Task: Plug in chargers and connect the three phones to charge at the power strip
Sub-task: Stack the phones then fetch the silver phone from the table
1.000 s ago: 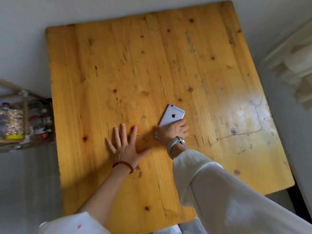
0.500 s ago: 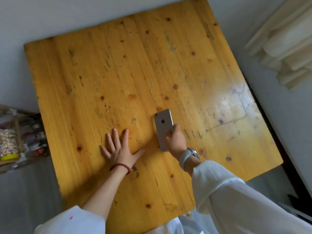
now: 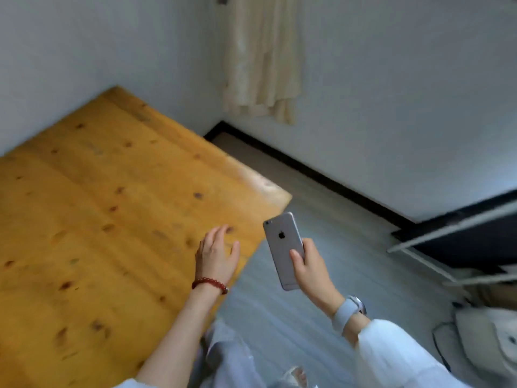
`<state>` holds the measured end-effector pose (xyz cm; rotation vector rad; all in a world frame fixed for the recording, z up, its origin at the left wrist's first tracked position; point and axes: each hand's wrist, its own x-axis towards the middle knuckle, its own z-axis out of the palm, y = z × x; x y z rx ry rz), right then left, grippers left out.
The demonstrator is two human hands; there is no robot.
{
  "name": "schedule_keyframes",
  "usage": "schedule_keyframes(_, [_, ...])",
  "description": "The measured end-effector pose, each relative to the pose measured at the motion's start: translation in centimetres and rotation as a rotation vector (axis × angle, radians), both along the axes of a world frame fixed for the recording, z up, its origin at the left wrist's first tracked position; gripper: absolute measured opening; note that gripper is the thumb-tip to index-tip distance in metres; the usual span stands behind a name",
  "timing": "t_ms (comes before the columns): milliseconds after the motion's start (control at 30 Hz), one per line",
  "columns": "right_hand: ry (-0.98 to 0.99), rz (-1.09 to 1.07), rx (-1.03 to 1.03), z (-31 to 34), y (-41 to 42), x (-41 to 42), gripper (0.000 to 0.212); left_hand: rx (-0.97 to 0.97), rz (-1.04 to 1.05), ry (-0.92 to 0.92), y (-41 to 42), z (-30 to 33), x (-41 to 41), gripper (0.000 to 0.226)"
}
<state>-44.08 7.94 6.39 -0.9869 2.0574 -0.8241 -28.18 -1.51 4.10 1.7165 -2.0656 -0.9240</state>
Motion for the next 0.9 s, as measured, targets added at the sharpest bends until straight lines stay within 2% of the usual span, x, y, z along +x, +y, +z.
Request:
schedule_keyframes(100, [0.006, -0.197, -0.026, 1.1, 8.8, -7.1, 0.012, -0.032, -0.238, 0.001, 5.9, 1.1, -9.4, 0.046])
schedule_keyframes(300, [0.002, -0.741, -0.073, 2.6, 27.5, -18.8, 0.001, -0.087, -0.743, 0.031, 18.9, 3.4, -28.0, 0.045])
schedule_keyframes(433, [0.016, -1.093, -0.113, 2.6, 37.9, -23.0, 0.004, -0.159, -1.057, 0.063, 27.4, 4.5, -38.3, 0.044])
schedule_keyframes(600, [0.028, -1.481, -0.113, 1.0, 49.4, -26.8, 0.015, -0.151, -1.407, 0.092, 39.9, 3.8, -48.6, 0.044])
schedule_keyframes(733, [0.016, -1.661, -0.083, -0.4, 56.6, -31.2, 0.016, -0.124, -1.586, 0.074, 48.6, 2.7, -55.5, 0.045])
schedule_keyframes(900, [-0.049, -1.849, -0.064, -0.6, 67.5, -40.1, 0.012, -0.079, -1.771, 0.075, 60.8, 2.0, -68.0, 0.041])
